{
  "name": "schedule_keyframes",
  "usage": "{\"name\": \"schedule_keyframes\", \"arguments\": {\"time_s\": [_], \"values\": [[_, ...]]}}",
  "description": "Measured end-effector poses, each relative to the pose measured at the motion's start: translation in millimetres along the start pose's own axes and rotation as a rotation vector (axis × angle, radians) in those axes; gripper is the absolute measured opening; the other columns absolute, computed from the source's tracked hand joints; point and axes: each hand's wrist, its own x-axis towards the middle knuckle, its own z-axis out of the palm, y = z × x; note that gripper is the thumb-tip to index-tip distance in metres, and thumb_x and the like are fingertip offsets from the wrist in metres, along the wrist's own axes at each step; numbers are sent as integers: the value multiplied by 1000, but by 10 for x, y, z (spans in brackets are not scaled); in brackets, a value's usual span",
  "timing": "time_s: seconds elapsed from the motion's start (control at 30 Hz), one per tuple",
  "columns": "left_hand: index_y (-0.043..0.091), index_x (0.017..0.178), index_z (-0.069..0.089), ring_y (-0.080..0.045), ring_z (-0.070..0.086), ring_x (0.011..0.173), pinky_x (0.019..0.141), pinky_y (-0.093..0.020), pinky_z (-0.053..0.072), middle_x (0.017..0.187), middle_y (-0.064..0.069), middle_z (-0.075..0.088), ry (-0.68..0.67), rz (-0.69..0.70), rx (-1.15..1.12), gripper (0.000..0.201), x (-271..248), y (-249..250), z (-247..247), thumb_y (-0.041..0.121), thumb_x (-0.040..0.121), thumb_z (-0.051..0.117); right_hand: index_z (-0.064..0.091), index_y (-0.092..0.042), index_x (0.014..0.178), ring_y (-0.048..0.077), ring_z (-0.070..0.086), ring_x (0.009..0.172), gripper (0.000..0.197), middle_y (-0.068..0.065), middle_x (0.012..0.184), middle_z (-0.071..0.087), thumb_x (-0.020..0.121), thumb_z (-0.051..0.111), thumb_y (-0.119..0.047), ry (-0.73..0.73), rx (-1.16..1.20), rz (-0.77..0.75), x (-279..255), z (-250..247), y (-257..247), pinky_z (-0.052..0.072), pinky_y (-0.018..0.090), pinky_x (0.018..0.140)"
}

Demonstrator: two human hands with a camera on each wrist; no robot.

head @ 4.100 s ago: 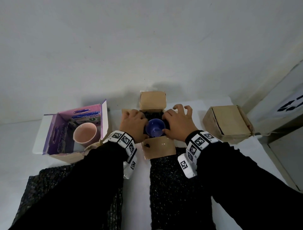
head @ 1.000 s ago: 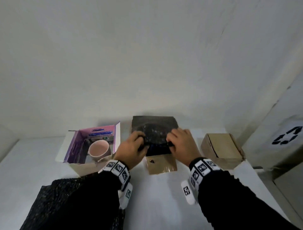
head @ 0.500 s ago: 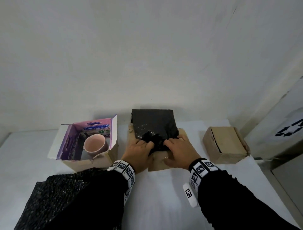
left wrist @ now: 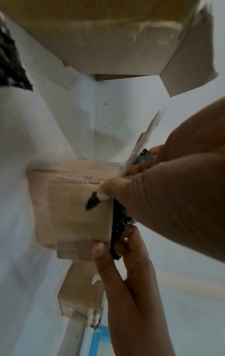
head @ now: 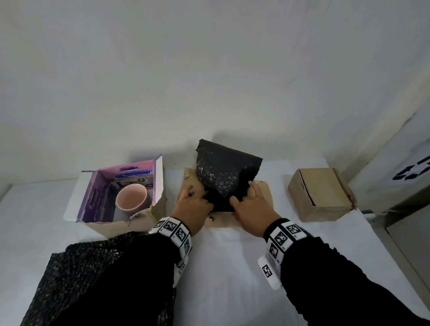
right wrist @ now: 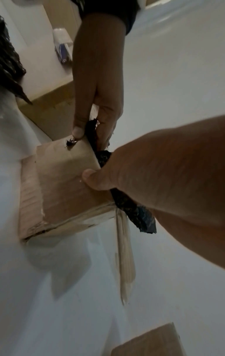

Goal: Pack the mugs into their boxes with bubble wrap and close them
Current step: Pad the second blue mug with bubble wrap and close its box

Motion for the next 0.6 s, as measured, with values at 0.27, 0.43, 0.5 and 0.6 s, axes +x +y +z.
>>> {"name": "schedule_keyframes", "arguments": {"time_s": [0.27,0.43,0.5,0.6], "values": [[25,115,66,-24,30,134,112,-56,2,125,5,57,-52,-80,50,34,30,180,-46,44,96,44,60,-14,103,27,64,88,23,3,82,70,88,47,-27,-11,48,-53,53,75,-63,11,48,117],[25,99,69,-28,40,119,100,-54,13,104,6,60,45,-75,37,26,-41,159,21,43,90,54,65,-21,74,24,55,79,16,0,79,58,70,73,-35,212,-10,-102,-24,258,11,32,40,81],[23,81,65,-26,53,104,99,-53,23,81,7,63,126,-68,21,11,-69,126,106,34,78,68,61,-20,76,22,55,73,16,-1,73,58,73,71,-33,284,-24,-149,-20,291,16,35,40,89],[22,77,59,-27,57,100,95,-49,27,70,4,64,169,-100,11,10,-42,142,160,23,73,68,56,-18,82,20,56,57,17,-3,60,56,75,69,-27,319,-22,-156,5,305,-31,37,36,95]]}}
